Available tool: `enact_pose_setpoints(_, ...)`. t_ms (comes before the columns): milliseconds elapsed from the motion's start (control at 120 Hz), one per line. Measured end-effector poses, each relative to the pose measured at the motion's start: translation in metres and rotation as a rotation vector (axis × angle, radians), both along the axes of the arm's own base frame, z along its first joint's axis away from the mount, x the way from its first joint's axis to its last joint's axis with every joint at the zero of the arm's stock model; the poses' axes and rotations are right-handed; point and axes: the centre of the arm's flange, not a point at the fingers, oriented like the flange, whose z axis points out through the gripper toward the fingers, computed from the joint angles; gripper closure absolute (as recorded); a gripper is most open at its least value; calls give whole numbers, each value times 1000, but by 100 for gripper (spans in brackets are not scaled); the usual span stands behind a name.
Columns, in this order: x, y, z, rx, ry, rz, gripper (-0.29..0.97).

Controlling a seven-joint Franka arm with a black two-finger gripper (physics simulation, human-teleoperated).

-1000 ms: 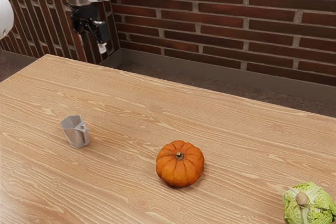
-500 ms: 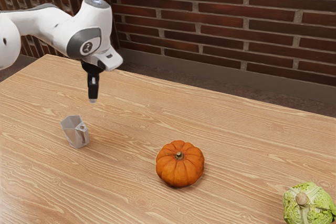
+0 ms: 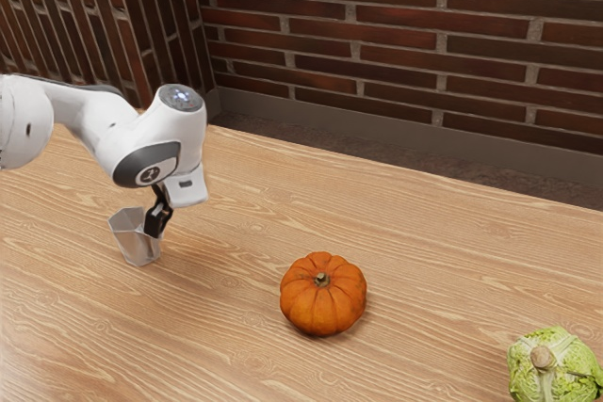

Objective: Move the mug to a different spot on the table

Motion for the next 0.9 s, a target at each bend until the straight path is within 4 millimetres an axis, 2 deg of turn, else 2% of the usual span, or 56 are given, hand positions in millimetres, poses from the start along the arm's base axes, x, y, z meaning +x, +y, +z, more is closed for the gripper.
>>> enact_pose_setpoints(125,-8,7,-25,3,29,-53,2)
enact_pose_setpoints(233,-18,22,-43,-2,47,-72,2)
enact_pose_setpoints(683,-22,35,-60,34,78,-196,4)
enact_pose_setpoints(900,-21,35,-61,37,84,-220,14)
